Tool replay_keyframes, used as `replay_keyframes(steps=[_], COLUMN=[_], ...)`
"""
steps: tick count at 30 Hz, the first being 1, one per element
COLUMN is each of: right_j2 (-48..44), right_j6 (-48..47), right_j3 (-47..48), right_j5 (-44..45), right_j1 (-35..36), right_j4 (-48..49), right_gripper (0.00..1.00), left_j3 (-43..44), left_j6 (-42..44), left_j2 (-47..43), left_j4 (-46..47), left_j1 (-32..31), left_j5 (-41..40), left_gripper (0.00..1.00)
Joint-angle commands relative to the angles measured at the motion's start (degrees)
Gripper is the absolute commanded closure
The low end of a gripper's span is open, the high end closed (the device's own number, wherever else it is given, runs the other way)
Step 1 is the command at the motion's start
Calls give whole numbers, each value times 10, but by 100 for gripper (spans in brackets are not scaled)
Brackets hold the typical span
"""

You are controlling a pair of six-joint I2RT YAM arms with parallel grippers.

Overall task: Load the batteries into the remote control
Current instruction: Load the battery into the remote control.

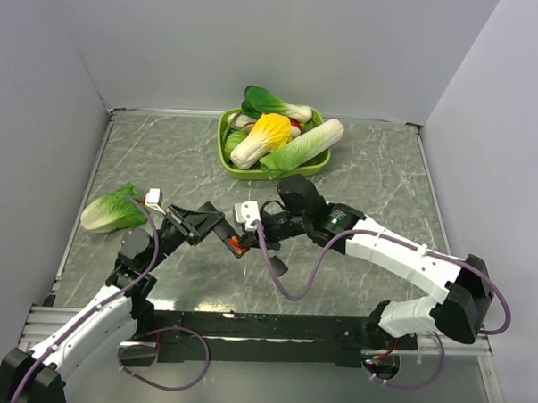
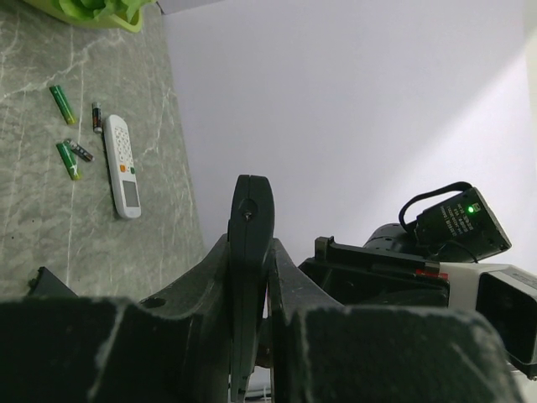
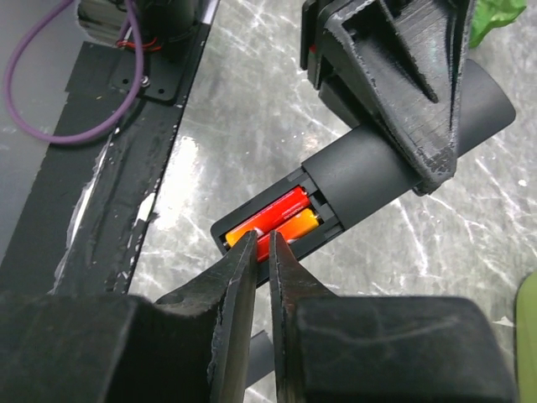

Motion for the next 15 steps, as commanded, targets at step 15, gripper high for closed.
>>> replay_keyframes(steps=[15], right_j2=[-67], right_j6=[168], right_j3=[-42], right_j5=[184], right_j1=[-9], right_j4=[83], right_gripper=[77], left_j3=[47], left_j6=[143], left_j2=[-49], left_j4=[-81], left_j1=[-14], left_j5=[-55], left_gripper=[99])
